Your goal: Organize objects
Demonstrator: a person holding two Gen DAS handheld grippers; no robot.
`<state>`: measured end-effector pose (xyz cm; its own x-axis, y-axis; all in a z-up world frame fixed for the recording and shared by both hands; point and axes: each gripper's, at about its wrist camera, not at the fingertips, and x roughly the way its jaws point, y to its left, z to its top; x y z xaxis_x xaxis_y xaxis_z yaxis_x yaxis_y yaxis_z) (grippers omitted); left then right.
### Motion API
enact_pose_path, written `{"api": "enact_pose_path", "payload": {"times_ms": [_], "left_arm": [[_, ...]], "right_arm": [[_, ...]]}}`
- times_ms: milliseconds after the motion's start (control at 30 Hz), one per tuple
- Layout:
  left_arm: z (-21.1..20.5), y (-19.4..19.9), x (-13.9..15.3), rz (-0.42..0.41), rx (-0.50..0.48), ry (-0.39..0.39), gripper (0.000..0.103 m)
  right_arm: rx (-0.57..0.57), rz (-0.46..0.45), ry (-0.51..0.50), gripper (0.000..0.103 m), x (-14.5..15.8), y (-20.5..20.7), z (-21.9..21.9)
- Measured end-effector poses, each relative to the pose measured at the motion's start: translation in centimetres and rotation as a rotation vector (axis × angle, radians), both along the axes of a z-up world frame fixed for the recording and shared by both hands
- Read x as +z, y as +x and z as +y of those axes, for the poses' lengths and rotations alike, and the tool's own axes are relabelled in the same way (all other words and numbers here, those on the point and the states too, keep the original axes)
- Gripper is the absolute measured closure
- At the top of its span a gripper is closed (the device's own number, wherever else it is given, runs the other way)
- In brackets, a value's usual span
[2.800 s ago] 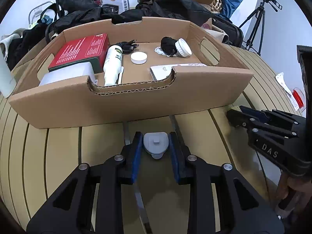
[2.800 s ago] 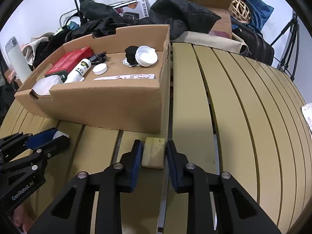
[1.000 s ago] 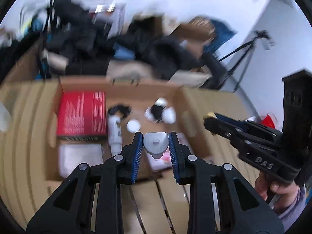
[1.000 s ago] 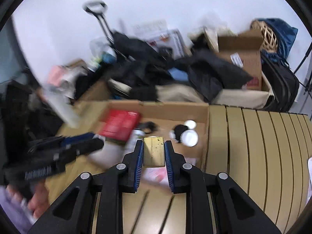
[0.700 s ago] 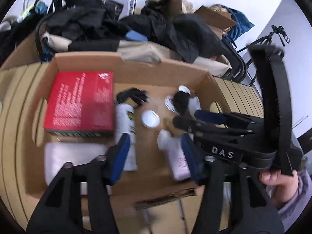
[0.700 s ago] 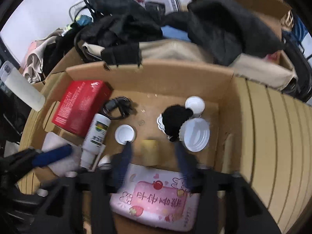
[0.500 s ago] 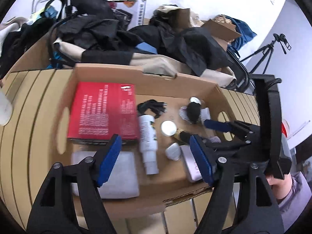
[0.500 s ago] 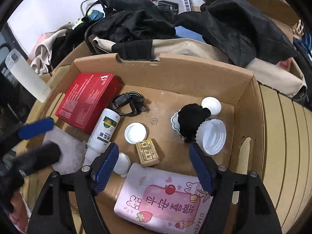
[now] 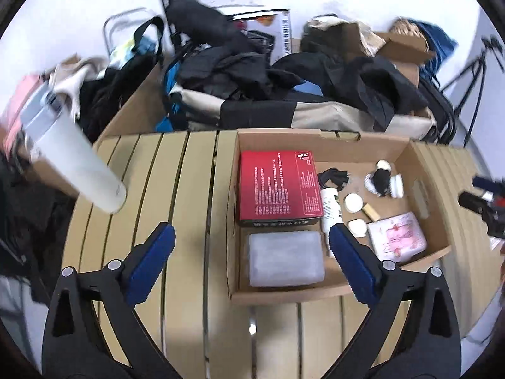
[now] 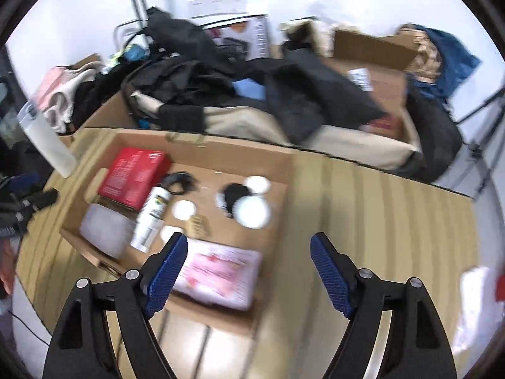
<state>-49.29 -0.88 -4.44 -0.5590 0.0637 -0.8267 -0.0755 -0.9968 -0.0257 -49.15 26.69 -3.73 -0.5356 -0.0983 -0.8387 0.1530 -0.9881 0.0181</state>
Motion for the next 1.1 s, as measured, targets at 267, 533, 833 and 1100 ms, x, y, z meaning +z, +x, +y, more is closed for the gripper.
{"api": "enact_pose_path", "payload": {"times_ms": [267, 533, 833, 1100], "left_arm": [[0.6, 6.7, 4.7, 0.091, -0.053, -0.027, 0.006], [-0.9, 20.0, 7.1, 0.205, -0.031, -0.016, 0.004], [-3.3, 38.8, 4.4, 0.265, 0.048, -0.027, 0.000], [-2.5, 44.4, 6.2, 0.402, 0.049, -0.057, 0.000]], "right_arm": [[0.011, 0.063, -0.003, 0.020, 4.2, 6.0, 0.4], [0.058, 0.136, -0.054, 0.020, 5.3, 17.6, -1.4], [-0.007, 0.199, -0.176, 0.020, 4.9, 35.6, -1.8], [-0.034, 0.391, -0.163, 0.018, 6.0, 40.2, -5.8]]}}
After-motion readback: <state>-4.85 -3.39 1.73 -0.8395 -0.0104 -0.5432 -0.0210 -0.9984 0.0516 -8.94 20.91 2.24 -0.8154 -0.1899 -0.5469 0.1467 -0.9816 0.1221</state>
